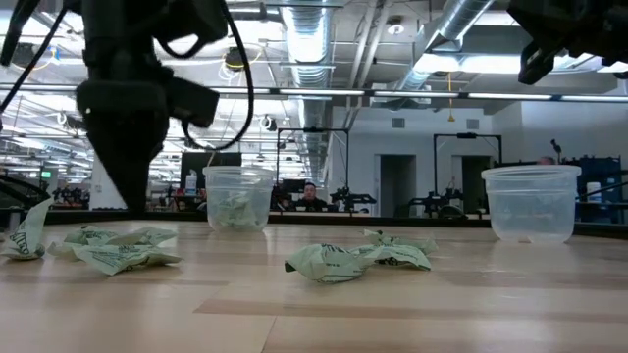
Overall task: Pick and place Stevia / Truvia into bins
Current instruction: Put the white stevia packet into the left transparent container
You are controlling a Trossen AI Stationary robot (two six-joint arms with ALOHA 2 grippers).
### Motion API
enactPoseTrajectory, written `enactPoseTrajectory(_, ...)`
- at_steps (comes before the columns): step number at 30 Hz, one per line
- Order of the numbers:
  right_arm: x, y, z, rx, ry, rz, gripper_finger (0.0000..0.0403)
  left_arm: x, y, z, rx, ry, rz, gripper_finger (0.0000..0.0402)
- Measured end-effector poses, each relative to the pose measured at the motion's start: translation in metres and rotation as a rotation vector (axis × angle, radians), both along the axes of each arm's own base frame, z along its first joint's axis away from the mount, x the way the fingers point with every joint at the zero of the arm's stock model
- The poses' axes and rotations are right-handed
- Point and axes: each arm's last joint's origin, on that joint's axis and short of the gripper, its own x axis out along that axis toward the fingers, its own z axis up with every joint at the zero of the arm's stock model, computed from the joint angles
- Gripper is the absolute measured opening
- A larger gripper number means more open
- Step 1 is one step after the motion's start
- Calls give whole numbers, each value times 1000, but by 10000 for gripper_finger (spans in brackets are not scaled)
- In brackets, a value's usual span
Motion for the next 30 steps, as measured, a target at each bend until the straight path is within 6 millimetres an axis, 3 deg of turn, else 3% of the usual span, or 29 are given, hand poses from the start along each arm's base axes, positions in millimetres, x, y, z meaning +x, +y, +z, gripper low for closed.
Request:
enactPoseTrajectory(7, 0, 0, 0, 0, 0, 0, 0, 5, 2, -13, -3, 37, 11, 133)
enactPoseTrajectory(21, 0, 0, 0, 0, -1, 0, 0, 11, -1, -12, -48, -19, -15, 133)
enactPoseTrajectory(30, 0, 0, 0, 0, 0, 0, 0, 13, 8, -12, -50, -14, -2, 133)
